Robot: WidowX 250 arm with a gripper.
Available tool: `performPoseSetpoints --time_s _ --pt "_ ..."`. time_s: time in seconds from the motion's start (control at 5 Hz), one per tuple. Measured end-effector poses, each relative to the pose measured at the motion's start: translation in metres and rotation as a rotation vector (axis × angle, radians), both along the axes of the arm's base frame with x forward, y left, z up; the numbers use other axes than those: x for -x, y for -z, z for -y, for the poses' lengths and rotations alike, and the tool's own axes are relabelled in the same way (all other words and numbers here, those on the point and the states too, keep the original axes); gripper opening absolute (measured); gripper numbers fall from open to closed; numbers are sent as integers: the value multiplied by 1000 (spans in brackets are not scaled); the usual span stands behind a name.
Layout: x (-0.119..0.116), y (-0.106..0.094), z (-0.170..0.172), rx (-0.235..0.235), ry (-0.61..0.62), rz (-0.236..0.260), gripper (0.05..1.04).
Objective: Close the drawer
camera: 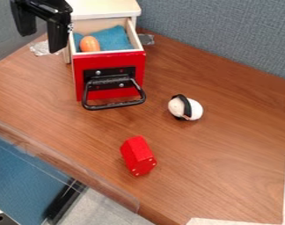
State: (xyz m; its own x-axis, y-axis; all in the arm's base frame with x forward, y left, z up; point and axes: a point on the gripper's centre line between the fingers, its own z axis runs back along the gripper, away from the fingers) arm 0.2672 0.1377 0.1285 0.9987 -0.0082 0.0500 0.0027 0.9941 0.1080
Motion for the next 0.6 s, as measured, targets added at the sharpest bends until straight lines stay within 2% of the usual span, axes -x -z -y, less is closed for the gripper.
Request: performPoseSetpoints --time_s 0.2,0.4,0.6 --pt "3 11 1 16 -1 -33 1001" --pt "9 18 25 17 54 -43 1001" --pt "21 21 45 -1 93 -40 1001"
